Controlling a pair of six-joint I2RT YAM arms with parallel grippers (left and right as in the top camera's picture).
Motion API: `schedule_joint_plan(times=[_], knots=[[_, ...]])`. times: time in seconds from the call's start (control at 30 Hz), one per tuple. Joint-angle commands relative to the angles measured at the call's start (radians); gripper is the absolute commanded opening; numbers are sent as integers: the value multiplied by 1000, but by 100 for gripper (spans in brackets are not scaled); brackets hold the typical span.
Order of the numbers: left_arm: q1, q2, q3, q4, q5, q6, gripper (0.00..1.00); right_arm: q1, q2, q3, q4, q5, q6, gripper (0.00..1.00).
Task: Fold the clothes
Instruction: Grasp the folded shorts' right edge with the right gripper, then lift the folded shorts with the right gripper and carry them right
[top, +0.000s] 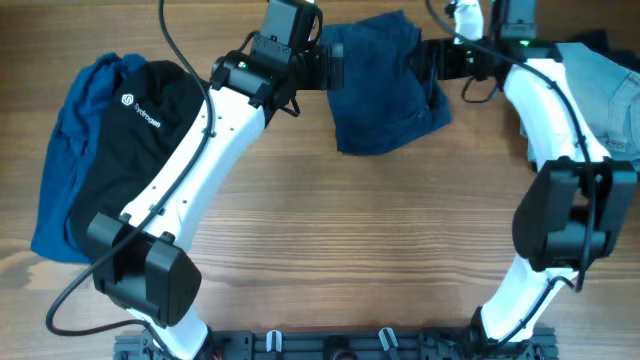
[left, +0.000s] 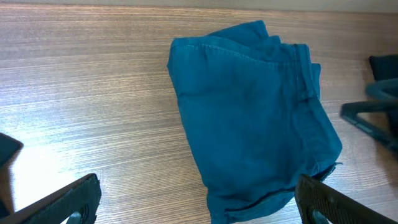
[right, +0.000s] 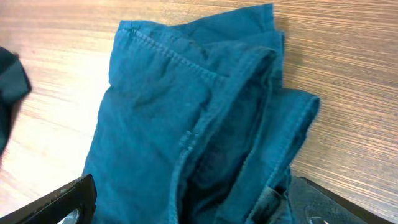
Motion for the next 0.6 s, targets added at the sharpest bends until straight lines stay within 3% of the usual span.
schedule_joint_plan(times=[0.0, 0.27, 0.57], knots=[[-4, 11, 0, 3, 12, 21, 100, 46, 50, 12, 7, 139, 6, 100], [-4, 11, 0, -1, 12, 21, 100, 47, 144, 12, 44, 294, 60, 100], [-4, 11, 0, -4, 12, 21, 100, 28, 180, 12, 113, 296, 102, 100]])
